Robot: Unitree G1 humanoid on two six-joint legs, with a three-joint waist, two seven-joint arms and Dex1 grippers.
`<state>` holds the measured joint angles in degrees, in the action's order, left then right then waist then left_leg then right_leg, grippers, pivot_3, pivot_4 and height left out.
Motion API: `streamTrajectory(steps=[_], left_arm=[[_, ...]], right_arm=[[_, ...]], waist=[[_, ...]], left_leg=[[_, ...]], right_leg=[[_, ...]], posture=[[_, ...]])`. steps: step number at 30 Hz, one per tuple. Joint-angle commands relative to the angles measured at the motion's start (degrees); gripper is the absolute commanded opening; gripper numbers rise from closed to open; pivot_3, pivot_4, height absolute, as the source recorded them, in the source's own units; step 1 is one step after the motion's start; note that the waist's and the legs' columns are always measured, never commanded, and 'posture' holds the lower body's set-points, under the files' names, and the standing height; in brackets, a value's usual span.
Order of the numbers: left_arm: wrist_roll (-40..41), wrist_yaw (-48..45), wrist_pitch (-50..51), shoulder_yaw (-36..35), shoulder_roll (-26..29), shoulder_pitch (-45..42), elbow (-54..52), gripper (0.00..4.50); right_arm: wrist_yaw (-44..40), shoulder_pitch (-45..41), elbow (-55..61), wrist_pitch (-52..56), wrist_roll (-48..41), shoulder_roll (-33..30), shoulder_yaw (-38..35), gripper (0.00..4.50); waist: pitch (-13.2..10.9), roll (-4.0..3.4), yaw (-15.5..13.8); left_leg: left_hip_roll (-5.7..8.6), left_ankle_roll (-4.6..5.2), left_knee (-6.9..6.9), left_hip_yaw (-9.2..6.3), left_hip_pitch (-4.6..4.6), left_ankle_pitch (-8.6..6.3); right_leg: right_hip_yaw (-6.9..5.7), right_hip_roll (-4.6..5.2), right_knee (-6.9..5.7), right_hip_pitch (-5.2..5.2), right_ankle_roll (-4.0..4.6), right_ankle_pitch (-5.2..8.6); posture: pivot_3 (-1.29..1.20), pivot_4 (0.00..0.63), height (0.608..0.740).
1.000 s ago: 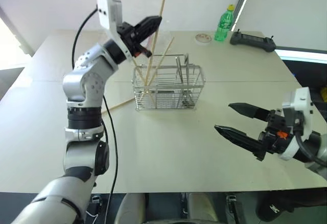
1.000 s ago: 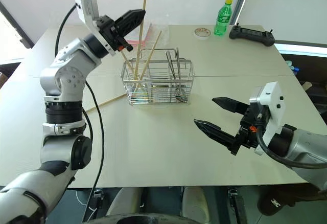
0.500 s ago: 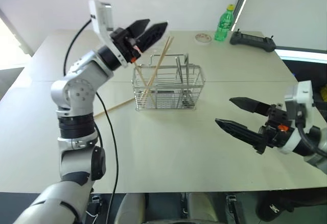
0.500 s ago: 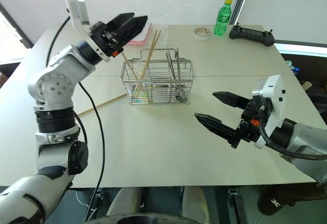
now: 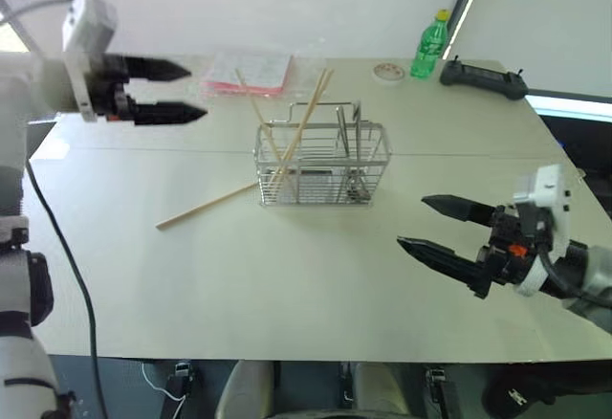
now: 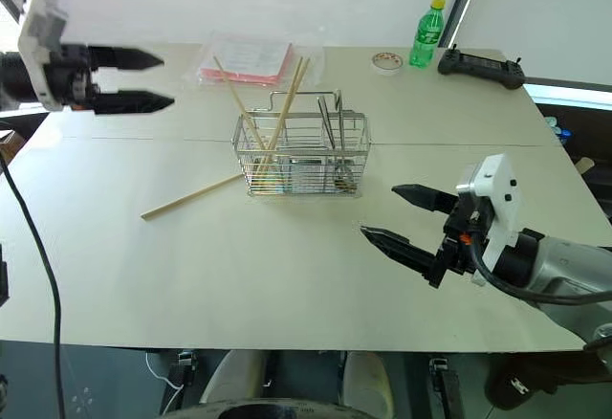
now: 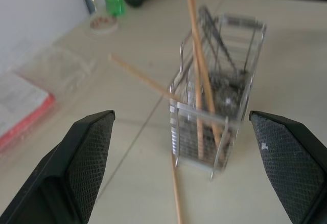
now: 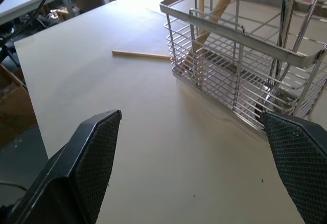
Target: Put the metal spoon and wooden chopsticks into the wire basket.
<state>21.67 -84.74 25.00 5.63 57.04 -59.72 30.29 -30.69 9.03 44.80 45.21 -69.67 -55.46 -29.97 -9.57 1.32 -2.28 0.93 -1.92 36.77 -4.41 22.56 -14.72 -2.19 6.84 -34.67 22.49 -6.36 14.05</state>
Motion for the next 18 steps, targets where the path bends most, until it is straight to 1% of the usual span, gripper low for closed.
streamTrajectory(steps=[1,4,7,9,12,18], left_arm=[[-6.88,-2.88,-8.74,2.64,-0.01,-1.85,5.55,4.44],[-11.85,-2.98,-15.70,5.46,-2.46,-0.32,8.92,4.44],[-15.74,-1.64,-19.34,7.62,-6.34,0.07,11.84,4.44],[-18.33,-0.39,-20.47,9.03,-8.89,0.05,13.23,4.44],[-22.44,3.17,-20.72,10.98,-13.30,-0.96,17.19,4.44],[-26.89,9.76,-20.77,11.56,-20.72,-4.14,25.18,4.44]], right_arm=[[-0.18,-0.17,1.17,-1.46,0.51,0.60,-0.85,4.50],[0.11,-0.09,1.57,-1.44,0.73,1.07,-0.69,4.50],[0.63,-0.02,1.97,-1.44,0.69,1.54,-0.49,4.50],[1.01,-0.08,2.07,-1.40,0.59,1.75,-0.54,4.50],[1.60,0.18,2.40,-1.32,0.37,2.05,-0.88,4.50],[3.17,1.13,3.54,-1.40,-0.26,2.99,-1.36,4.50]], waist=[[0.00,0.00,-0.01],[0.01,-0.03,-0.03],[0.02,-0.02,-0.11],[0.02,0.00,-0.03],[0.02,0.00,0.04],[0.02,0.02,0.05]], left_leg=[[-0.01,0.00,-0.01,-0.01,0.06,0.00],[0.05,0.00,-0.10,-0.05,0.19,0.00],[0.15,0.01,-0.10,-0.07,0.41,0.00],[0.20,0.02,-0.05,-0.09,0.57,0.00],[0.29,0.03,0.05,-0.10,0.69,0.01],[0.24,0.05,0.22,-0.16,0.65,0.00]], right_leg=[[0.00,0.00,0.09,0.00,0.01,-0.01],[0.00,0.04,0.30,0.03,0.01,-0.04],[0.00,0.05,0.37,0.10,0.00,-0.06],[-0.01,0.05,0.37,0.22,-0.03,-0.07],[-0.03,0.00,0.34,0.29,-0.33,-0.24],[-0.11,-0.10,0.18,0.27,-0.48,-0.32]], posture=[[0.00,0.150,0.690],[0.00,0.150,0.690],[0.00,0.150,0.690],[0.00,0.150,0.690],[0.00,0.150,0.690],[0.00,0.150,0.690]])
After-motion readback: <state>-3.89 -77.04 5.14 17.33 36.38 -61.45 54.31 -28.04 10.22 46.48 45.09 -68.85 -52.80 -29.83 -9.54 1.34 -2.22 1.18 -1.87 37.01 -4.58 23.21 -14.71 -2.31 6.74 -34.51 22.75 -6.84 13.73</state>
